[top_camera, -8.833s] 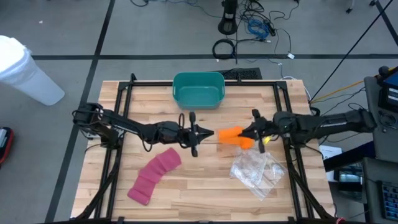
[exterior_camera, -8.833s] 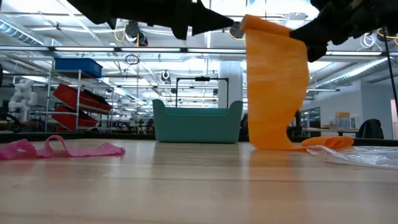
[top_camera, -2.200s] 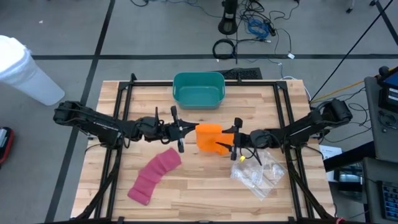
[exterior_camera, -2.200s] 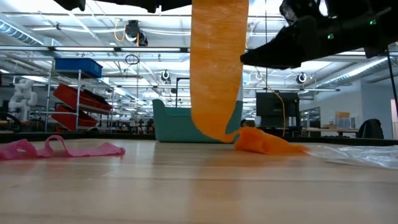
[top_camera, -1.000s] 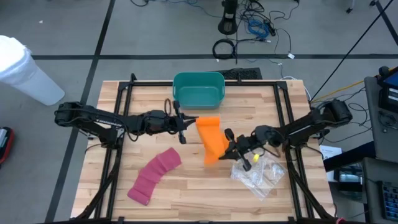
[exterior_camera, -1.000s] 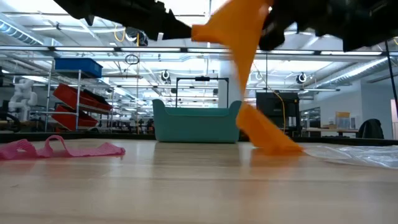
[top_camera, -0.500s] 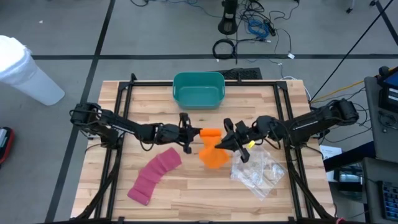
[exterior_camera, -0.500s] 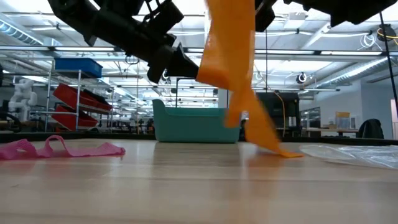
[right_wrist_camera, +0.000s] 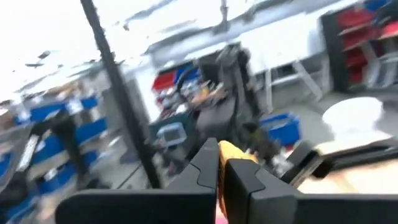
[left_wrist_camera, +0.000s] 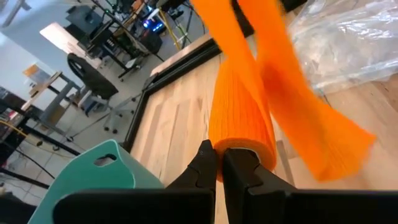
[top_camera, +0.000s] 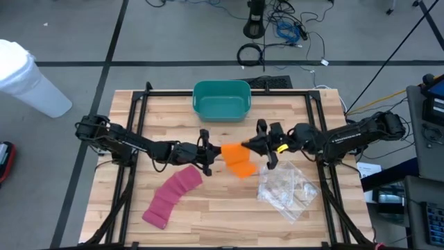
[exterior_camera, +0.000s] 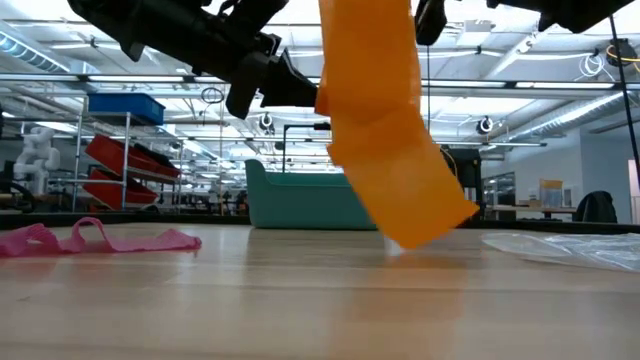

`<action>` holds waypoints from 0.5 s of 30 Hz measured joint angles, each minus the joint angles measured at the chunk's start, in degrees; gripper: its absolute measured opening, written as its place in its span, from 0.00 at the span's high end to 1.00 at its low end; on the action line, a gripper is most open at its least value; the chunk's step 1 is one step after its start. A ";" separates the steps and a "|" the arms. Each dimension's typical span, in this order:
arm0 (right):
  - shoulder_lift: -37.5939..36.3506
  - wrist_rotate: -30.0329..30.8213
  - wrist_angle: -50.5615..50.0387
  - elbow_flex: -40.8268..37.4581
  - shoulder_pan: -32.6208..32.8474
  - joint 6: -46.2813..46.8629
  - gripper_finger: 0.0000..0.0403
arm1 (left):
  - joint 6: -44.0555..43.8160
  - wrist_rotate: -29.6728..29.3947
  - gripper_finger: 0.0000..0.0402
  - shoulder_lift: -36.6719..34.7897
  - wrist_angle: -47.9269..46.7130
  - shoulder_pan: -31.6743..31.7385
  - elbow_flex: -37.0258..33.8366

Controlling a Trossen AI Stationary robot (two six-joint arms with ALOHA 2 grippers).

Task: Roll bandage
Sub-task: Roll the orange bandage

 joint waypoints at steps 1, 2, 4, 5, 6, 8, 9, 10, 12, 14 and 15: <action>-0.07 1.85 1.27 0.00 -0.02 -0.58 1.00 | -0.02 0.13 0.99 0.00 0.02 -0.07 0.00; -0.07 4.13 2.47 0.00 -0.26 -1.39 1.00 | -0.06 0.48 0.99 0.00 0.11 -0.25 0.00; -0.10 10.43 3.16 0.00 -1.17 -2.95 1.00 | -0.17 1.64 0.99 0.00 0.39 -0.73 0.00; -0.09 14.16 3.00 0.00 -1.90 -3.38 1.00 | -0.17 2.64 0.99 0.00 0.67 -1.09 0.00; -0.09 17.63 2.41 0.00 -2.75 -3.44 1.00 | -0.17 3.38 0.99 0.00 0.81 -1.47 0.06; -0.11 22.10 -0.90 0.00 -4.83 -2.44 1.00 | -0.16 3.70 0.99 0.00 1.00 -2.07 0.58; -0.09 22.11 -3.53 0.00 -6.00 -1.84 1.00 | -0.12 3.72 0.99 0.00 0.99 -2.30 0.80; -0.12 20.64 -6.79 0.00 -7.23 -0.54 0.99 | -0.04 3.73 0.99 0.00 0.91 -2.59 0.95; -0.20 13.96 -12.44 0.00 -9.39 4.34 0.97 | 0.00 4.07 0.99 0.02 0.61 -2.99 1.14; -0.22 6.83 -16.21 0.00 -10.99 8.12 0.93 | 0.00 4.32 0.99 0.02 0.70 -2.99 1.18; -0.28 4.52 -17.82 0.00 -11.52 9.35 0.90 | 0.00 4.40 0.99 0.02 0.74 -2.99 1.18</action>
